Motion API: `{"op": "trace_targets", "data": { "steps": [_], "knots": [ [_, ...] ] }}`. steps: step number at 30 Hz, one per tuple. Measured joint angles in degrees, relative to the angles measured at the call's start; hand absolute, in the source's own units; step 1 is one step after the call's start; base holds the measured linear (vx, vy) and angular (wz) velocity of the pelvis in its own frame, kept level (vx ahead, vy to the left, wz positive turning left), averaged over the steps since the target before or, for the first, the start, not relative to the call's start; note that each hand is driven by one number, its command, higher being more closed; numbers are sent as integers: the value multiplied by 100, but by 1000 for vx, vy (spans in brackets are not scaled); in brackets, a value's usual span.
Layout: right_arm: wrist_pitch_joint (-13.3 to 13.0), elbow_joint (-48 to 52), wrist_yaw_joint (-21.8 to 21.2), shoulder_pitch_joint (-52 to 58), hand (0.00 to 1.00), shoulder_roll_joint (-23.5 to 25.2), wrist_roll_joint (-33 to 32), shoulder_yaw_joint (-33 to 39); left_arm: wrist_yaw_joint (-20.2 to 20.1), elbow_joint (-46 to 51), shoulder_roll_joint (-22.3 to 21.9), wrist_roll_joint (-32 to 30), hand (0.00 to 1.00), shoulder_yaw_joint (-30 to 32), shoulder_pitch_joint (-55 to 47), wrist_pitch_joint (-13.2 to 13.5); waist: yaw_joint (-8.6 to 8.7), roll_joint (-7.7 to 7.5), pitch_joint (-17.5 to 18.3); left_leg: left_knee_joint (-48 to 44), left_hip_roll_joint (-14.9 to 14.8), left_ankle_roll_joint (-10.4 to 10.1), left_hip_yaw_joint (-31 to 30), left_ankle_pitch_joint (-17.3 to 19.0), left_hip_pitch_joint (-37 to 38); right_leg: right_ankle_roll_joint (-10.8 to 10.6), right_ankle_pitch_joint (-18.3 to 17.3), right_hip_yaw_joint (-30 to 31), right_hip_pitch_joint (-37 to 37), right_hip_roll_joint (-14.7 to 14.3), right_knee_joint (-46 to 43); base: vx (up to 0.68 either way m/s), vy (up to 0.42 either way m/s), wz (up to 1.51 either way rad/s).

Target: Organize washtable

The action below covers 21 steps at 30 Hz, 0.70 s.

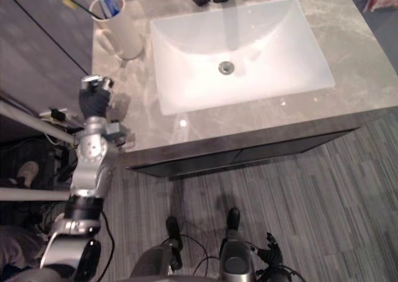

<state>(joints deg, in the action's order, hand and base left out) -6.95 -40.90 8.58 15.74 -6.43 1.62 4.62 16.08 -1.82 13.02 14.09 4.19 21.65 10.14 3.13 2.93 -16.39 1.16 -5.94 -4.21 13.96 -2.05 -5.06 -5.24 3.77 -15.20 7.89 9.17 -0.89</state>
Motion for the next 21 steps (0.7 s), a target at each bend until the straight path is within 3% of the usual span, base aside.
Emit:
{"op": "trace_targets", "data": {
  "steps": [4, 5, 11, 17, 20, 21],
  "knots": [
    [9, -211, -54, 3, 0, -29, 3, 142, -194, 840, -136, 249, 100, 408, -923, 225, -107, 143, 186, 51, -1, -3, -63, 2, 192, -23, -48, -82, -226, -5, 26, 15, 7, 10],
    [20, -333, -126, 4, 0, -37, 5, 201, -343, 1224, -179, 397, 100, 596, -1399, 339, -132, 182, 373, 82, 0, -5, -96, 4, 259, -38, -86, -126, -303, -5, 34, 48, 5, 15],
    [115, -763, -218, 109, 0, -91, 14, 249, -486, 2011, -710, 546, 100, 1490, -2807, 616, -410, 241, 928, 86, -22, -26, -235, 82, 589, -50, -185, -320, -798, -29, 120, 14, -3, 14],
    [130, -828, -337, 300, 0, -25, 21, 405, -328, 1755, -1454, 381, 100, 2759, -4115, 572, -551, 164, 1386, 79, -109, -49, -228, 163, 846, -58, -303, -427, -1144, -71, 110, -5, -10, 6],
    [130, -826, -368, 366, 0, -25, 21, 402, -183, 729, -1648, 72, 100, 3255, -4340, 403, -590, 141, 1550, 58, -146, -67, -252, 216, 954, -35, -335, -499, -1298, -106, 111, -16, -24, 8],
    [130, -826, -370, 379, 0, -24, 20, 401, -62, -19, -1734, -154, 100, 3403, -4335, 243, -596, 136, 1576, 56, -197, -82, -255, 243, 995, -27, -341, -522, -1368, -114, 117, -31, -26, 3]
  ]
}}
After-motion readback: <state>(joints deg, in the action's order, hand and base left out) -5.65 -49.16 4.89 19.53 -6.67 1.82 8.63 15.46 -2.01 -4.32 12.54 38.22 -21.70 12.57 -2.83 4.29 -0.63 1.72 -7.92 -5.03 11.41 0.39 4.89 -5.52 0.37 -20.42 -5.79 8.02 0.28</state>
